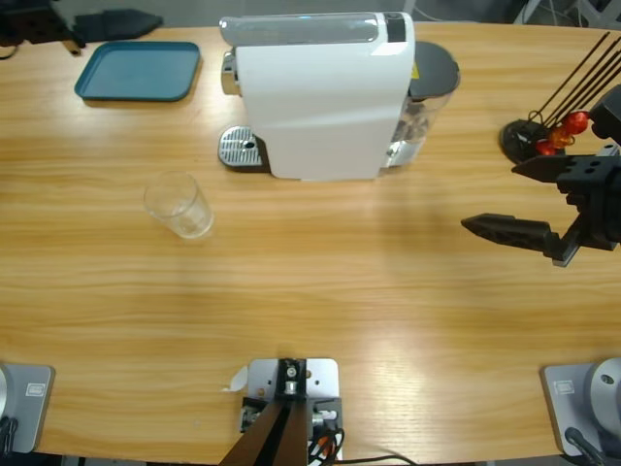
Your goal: Pour coffee
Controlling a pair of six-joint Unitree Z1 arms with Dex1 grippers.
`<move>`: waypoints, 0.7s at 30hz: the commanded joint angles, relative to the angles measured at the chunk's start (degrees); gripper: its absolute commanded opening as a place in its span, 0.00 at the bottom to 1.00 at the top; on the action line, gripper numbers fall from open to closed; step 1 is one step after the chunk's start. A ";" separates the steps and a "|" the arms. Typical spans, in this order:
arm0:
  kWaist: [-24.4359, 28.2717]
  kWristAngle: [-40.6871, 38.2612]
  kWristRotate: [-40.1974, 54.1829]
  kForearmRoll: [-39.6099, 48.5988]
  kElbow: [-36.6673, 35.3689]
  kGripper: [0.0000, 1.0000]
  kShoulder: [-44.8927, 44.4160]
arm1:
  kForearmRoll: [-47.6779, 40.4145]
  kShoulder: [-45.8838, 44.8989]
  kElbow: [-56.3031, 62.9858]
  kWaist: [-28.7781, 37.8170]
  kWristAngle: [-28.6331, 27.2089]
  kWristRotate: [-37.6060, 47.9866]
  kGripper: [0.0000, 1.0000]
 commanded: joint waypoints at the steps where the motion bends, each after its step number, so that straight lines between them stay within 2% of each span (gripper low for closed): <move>1: -1.72 -0.55 -3.72 -4.13 0.47 0.91 5.64 | 0.19 -0.02 1.01 0.50 -1.01 0.35 1.00; 21: -4.69 -0.34 -5.81 -8.26 -2.68 0.91 11.46 | 0.19 0.07 1.06 0.50 -1.04 0.30 0.99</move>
